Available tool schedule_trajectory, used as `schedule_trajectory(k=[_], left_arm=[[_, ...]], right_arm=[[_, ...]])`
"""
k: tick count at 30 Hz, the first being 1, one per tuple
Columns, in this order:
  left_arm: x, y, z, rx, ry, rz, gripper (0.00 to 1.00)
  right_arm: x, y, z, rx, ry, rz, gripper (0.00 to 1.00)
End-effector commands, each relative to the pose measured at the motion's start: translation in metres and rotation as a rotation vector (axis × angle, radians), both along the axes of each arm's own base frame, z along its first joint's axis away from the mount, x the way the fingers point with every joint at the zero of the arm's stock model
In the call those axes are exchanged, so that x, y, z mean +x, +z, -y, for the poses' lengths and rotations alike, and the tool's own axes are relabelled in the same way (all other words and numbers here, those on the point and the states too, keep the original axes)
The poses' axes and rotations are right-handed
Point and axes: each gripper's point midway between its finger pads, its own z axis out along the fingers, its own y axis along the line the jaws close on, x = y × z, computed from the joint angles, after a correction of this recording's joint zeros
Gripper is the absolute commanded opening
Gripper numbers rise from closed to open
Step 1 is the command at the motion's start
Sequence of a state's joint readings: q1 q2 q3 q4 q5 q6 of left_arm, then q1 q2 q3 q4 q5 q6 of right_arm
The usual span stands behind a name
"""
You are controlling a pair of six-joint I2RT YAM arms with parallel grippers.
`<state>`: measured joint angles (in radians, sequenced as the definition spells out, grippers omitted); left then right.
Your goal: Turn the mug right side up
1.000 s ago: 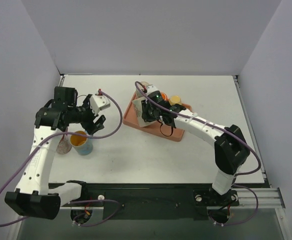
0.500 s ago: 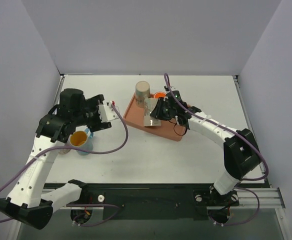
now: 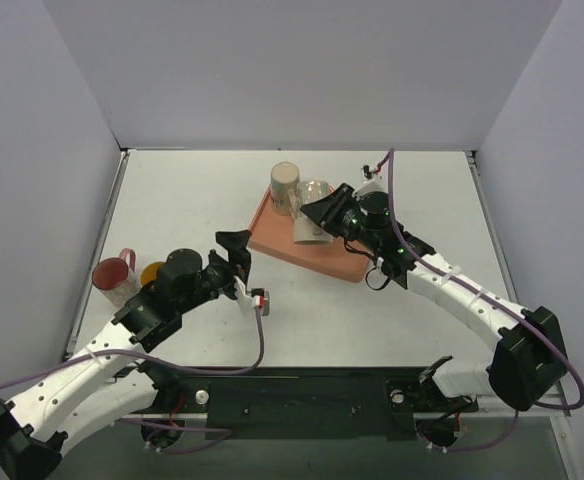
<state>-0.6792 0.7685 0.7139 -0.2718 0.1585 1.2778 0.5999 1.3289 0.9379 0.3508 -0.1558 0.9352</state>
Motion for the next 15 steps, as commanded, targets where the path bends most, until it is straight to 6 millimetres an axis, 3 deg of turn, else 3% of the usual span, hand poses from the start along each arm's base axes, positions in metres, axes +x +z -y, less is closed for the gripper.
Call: schedule_trajectory(k=[1, 2, 6, 8, 9, 10, 12, 15], left_arm=[[0.010, 0.066, 0.024, -0.211, 0.036, 0.233, 0.91], [0.004, 0.068, 0.035, -0.237, 0.007, 0.230, 0.91], [0.007, 0.069, 0.041, -0.375, 0.140, 0.134, 0.91], [0.010, 0.090, 0.041, -0.544, 0.245, 0.024, 0.91], [0.009, 0.072, 0.045, -0.546, 0.275, -0.085, 0.91], [0.006, 0.070, 0.049, -0.554, 0.267, -0.114, 0.91], [0.001, 0.060, 0.053, -0.541, 0.237, -0.107, 0.92], [0.003, 0.060, 0.052, -0.514, 0.227, -0.004, 0.93]], right_arm=[[-0.016, 0.120, -0.009, 0.294, 0.000, 0.277, 0.00], [-0.021, 0.127, -0.007, 0.307, -0.009, 0.291, 0.00], [-0.041, 0.145, -0.008, 0.335, -0.021, 0.337, 0.00], [-0.049, 0.155, -0.006, 0.356, -0.038, 0.361, 0.00], [-0.056, 0.161, -0.005, 0.377, -0.039, 0.373, 0.00], [-0.060, 0.164, -0.006, 0.390, -0.036, 0.379, 0.00], [-0.068, 0.174, -0.004, 0.438, -0.033, 0.391, 0.00], [-0.077, 0.182, -0.005, 0.486, -0.026, 0.390, 0.00]])
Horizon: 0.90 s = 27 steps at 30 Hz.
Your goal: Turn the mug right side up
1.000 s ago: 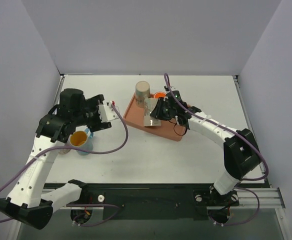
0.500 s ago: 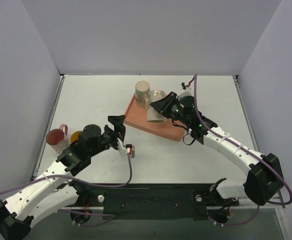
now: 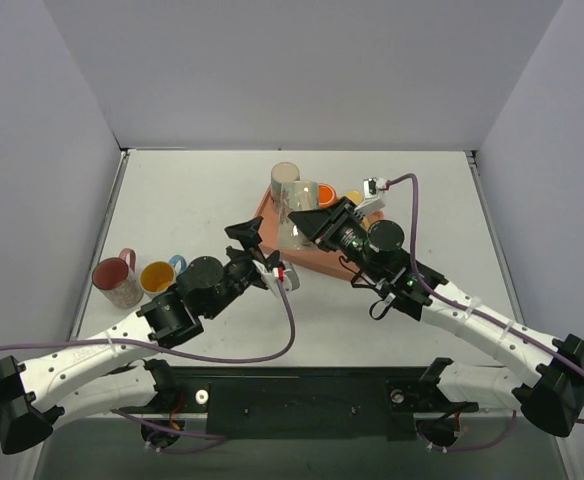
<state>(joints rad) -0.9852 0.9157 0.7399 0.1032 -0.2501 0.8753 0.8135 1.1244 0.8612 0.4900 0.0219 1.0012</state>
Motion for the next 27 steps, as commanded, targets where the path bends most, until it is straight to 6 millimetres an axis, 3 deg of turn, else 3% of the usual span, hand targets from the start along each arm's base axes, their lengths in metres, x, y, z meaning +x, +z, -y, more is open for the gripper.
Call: schedule_trajectory(k=[1, 6, 12, 19, 23, 27], left_arm=[[0.006, 0.015, -0.009, -0.091, 0.097, 0.054, 0.93], [0.010, 0.008, -0.010, -0.051, 0.121, 0.053, 0.93], [0.014, 0.023, -0.015, -0.090, 0.160, 0.097, 0.93], [0.021, 0.025, -0.017, -0.063, 0.211, 0.142, 0.88], [0.008, 0.023, -0.015, -0.109, 0.140, 0.089, 0.89], [-0.021, 0.022, -0.017, -0.195, 0.002, 0.016, 0.93]], right_arm=[[-0.013, 0.101, 0.019, 0.290, -0.044, 0.203, 0.00], [-0.020, 0.106, 0.013, 0.323, -0.024, 0.199, 0.00], [-0.024, 0.105, 0.001, 0.417, 0.019, 0.164, 0.00], [-0.021, 0.104, -0.008, 0.516, 0.044, 0.123, 0.00], [-0.014, 0.103, -0.002, 0.496, -0.001, 0.131, 0.00], [-0.012, 0.110, 0.007, 0.480, -0.025, 0.157, 0.00]])
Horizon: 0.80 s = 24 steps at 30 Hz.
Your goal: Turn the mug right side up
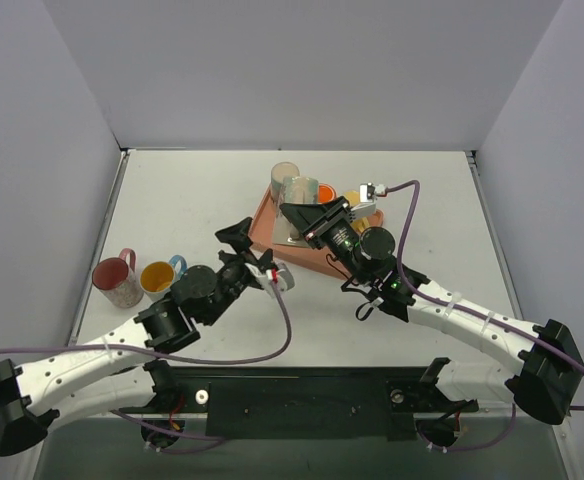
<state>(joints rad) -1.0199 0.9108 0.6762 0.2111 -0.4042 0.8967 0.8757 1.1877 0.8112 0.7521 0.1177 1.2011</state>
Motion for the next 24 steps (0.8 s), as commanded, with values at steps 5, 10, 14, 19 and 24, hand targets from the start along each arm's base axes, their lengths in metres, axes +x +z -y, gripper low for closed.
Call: schedule_trajectory(k=[5, 10, 14, 19, 24], left_arm=[[-0.029, 0.020, -0.003, -0.245, -0.103, -0.113, 0.94], [-0.038, 0.015, 0.005, -0.280, -0.156, -0.187, 0.96], [-0.036, 0.013, 0.008, -0.287, -0.157, -0.178, 0.96], [-0.021, 0.037, 0.019, -0.362, -0.127, -0.112, 0.96], [-0.008, 0.036, 0.020, -0.305, -0.082, -0.032, 0.90]], right_arm=[[-0.013, 0.092, 0.027, 0.214, -0.035, 0.194, 0.00], [-0.016, 0.100, 0.025, 0.240, -0.016, 0.200, 0.00], [-0.024, 0.106, 0.024, 0.255, -0.001, 0.208, 0.00], [-0.032, 0.109, 0.022, 0.272, 0.017, 0.212, 0.00], [-0.041, 0.117, 0.020, 0.294, 0.033, 0.229, 0.00]])
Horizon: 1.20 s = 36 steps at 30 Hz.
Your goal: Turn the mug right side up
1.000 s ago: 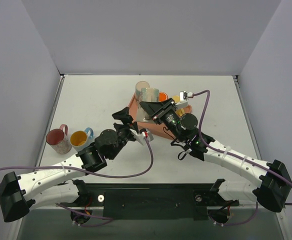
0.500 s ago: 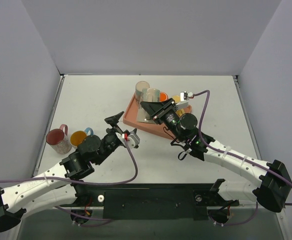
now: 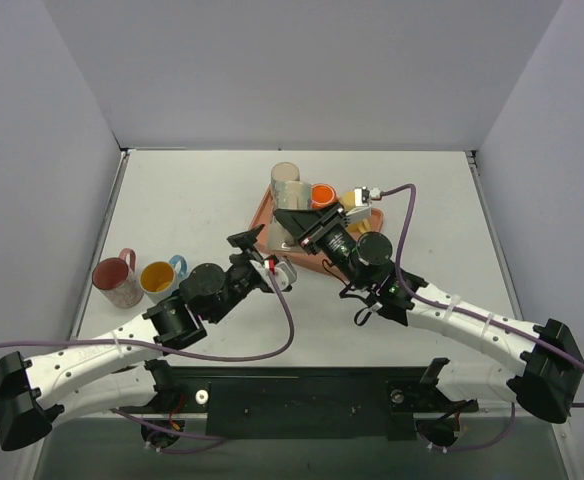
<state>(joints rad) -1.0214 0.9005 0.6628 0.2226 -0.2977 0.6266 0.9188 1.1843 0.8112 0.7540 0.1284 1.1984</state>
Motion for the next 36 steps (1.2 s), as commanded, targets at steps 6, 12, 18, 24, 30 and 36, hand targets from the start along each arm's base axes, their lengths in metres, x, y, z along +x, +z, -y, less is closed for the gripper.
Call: schedule_trajectory(k=[6, 12, 18, 24, 30, 36], left_arm=[[0.010, 0.057, -0.009, -0.073, 0.073, 0.193, 0.41], [0.010, 0.059, -0.012, -0.050, 0.083, 0.164, 0.00], [0.006, 0.046, -0.015, -0.004, 0.016, -0.022, 0.00], [0.009, -0.002, -0.040, 0.193, 0.004, -0.309, 0.00], [0.013, -0.041, -0.093, 0.341, 0.125, -0.568, 0.00], [0.007, -0.077, -0.116, 0.384, 0.190, -0.894, 0.00]], right_arm=[[-0.029, 0.110, 0.026, 0.296, 0.008, 0.208, 0.00], [-0.021, 0.092, 0.018, 0.280, 0.001, 0.169, 0.00], [0.009, 0.018, 0.036, 0.004, -0.149, 0.061, 0.19], [0.017, -0.052, 0.055, -0.461, -0.181, 0.027, 0.56], [0.010, -0.099, 0.070, -0.793, -0.051, -0.017, 0.68], [0.022, -0.122, 0.115, -0.948, -0.068, -0.038, 0.76]])
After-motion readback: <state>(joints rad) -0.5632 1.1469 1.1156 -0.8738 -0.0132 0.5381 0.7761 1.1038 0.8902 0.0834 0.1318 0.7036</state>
